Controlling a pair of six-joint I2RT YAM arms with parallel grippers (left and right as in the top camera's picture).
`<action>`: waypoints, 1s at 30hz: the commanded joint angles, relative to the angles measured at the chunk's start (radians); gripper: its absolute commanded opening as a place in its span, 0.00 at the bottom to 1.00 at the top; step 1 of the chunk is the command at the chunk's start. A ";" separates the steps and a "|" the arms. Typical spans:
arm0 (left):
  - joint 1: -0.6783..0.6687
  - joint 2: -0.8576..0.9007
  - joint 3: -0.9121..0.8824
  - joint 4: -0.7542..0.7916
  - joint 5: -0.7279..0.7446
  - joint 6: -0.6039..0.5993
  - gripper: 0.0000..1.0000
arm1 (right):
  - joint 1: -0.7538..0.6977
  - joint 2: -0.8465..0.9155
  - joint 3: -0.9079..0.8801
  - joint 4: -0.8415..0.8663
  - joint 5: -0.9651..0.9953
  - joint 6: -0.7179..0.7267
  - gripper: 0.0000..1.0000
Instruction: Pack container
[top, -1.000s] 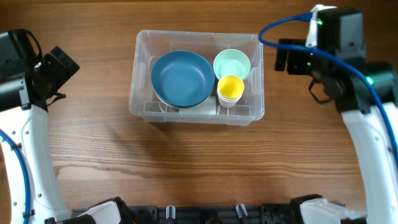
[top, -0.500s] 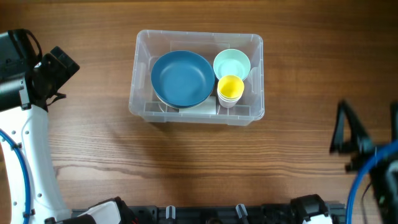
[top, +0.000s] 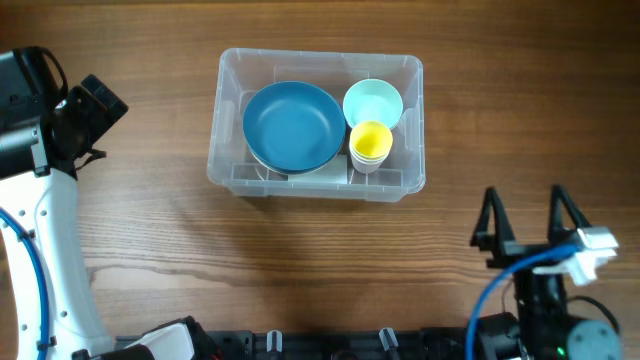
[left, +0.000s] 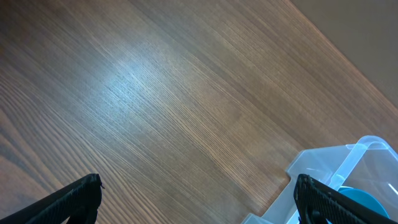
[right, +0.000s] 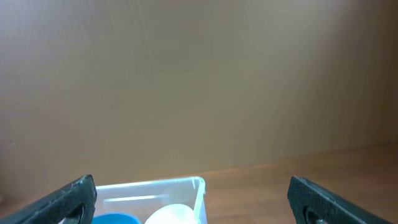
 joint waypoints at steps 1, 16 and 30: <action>0.005 -0.008 0.013 0.000 0.001 -0.008 1.00 | -0.005 -0.018 -0.105 0.088 -0.009 -0.002 1.00; 0.005 -0.008 0.013 0.000 0.001 -0.009 1.00 | -0.094 -0.019 -0.338 0.187 -0.140 -0.126 1.00; 0.005 -0.008 0.013 0.000 0.001 -0.009 1.00 | -0.094 -0.019 -0.411 0.200 -0.142 -0.153 1.00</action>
